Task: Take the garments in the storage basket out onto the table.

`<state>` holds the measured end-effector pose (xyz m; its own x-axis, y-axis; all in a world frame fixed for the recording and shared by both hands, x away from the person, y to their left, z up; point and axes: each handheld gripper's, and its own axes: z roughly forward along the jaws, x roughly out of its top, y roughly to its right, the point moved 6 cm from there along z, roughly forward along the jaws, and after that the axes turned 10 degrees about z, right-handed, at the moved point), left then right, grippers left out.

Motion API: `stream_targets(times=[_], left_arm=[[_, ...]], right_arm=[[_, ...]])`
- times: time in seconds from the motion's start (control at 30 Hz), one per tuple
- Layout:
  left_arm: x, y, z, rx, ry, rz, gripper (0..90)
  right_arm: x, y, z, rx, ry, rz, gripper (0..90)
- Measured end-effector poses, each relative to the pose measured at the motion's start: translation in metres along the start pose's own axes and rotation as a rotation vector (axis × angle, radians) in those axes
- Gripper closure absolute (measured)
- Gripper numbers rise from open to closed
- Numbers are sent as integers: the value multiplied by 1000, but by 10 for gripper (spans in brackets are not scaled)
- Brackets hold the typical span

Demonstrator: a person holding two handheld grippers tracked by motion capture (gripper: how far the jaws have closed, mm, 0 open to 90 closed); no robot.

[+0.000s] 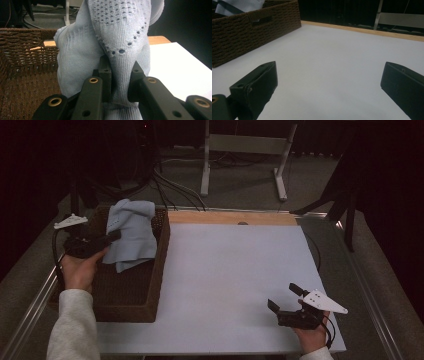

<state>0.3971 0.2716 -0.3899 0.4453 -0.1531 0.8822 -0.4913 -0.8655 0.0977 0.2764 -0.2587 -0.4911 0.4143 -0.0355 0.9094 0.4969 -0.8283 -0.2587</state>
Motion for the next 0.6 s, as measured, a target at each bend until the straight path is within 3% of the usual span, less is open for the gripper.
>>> stream_targets(times=[0.6], left_arm=[[7,14,-3,-39,-1,28,789]], right_arm=[[0,1,1,6,0,6,11]])
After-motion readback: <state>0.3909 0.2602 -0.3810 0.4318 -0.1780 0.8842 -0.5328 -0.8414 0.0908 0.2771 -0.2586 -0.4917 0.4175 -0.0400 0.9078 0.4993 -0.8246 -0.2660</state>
